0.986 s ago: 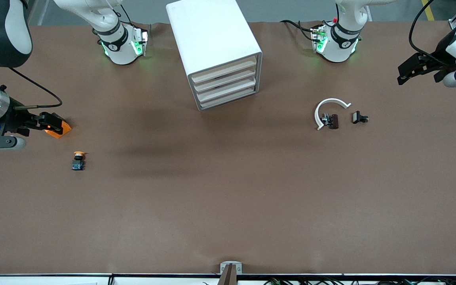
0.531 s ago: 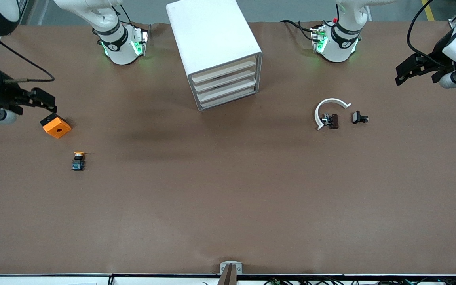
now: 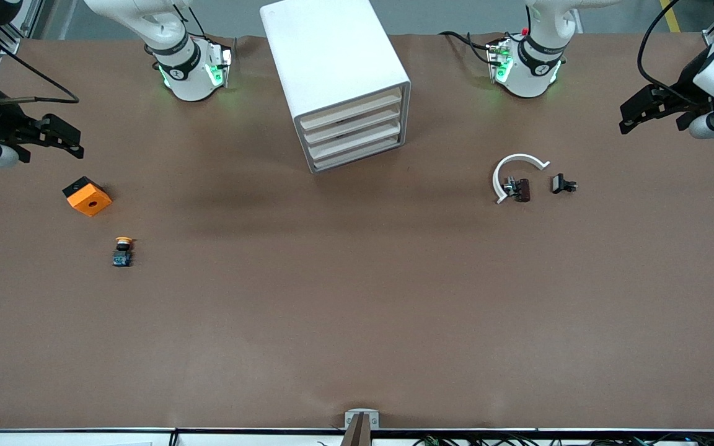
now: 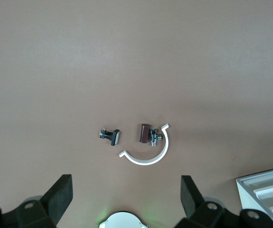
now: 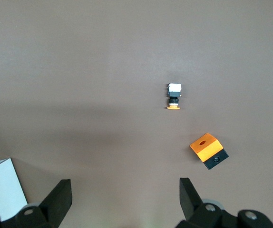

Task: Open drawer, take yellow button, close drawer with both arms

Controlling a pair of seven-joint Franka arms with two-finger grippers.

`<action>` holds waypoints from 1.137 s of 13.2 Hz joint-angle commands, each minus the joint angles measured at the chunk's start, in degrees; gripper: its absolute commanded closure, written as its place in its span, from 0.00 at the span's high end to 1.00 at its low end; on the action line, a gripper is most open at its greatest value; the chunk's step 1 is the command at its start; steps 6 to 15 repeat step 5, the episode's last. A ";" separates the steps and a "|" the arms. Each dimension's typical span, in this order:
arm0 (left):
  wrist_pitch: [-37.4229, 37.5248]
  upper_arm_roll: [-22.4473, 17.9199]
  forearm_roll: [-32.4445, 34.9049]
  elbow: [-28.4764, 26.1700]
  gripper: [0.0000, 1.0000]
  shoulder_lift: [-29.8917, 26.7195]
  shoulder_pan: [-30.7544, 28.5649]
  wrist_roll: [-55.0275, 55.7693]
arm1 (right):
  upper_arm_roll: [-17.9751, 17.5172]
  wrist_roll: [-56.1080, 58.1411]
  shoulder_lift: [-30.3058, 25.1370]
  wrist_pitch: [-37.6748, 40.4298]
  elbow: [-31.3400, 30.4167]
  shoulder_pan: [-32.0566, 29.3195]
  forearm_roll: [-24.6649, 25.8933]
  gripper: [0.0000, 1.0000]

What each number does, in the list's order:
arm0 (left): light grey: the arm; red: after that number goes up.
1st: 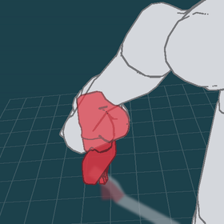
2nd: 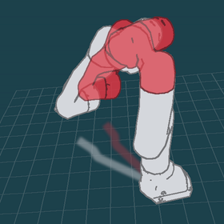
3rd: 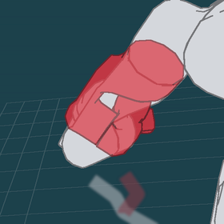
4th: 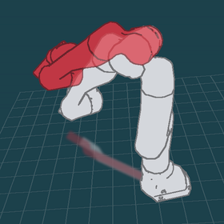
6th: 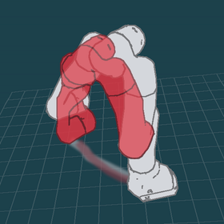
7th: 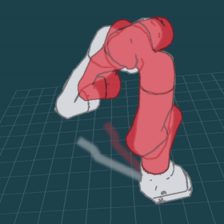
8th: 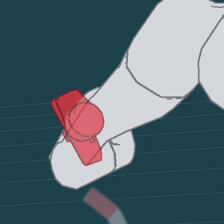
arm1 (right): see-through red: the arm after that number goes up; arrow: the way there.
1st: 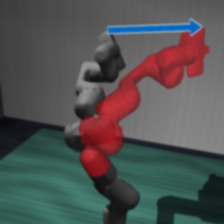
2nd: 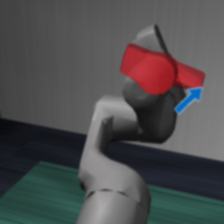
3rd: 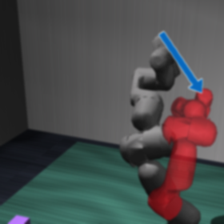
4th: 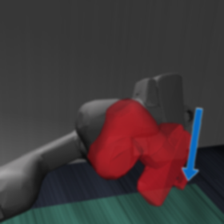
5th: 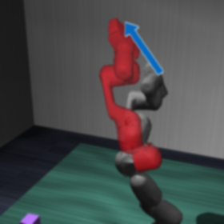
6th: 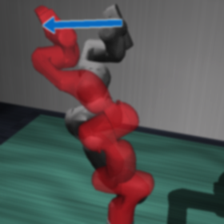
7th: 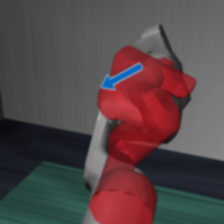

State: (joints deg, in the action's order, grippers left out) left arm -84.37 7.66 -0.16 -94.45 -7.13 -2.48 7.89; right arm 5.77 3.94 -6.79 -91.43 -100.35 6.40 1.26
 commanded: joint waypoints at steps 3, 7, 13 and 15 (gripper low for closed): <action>0.00 0.08 -0.10 1.72 1.00 1.42 0.10 -1.30 | -0.59 0.63 -1.12 -1.03 -1.17 -0.07 0.15 1.00; 0.00 0.08 0.16 1.81 1.00 1.59 0.37 -1.30 | -0.59 0.36 -1.04 -0.94 -1.17 -0.07 0.15 1.00; 0.00 0.08 0.16 1.81 1.00 1.59 0.37 -1.30 | -0.59 0.36 -1.04 -0.94 -1.17 -0.07 0.15 1.00; 0.00 0.08 0.16 1.81 1.00 1.59 0.37 -1.30 | -0.59 0.36 -1.04 -0.94 -1.17 -0.07 0.15 1.00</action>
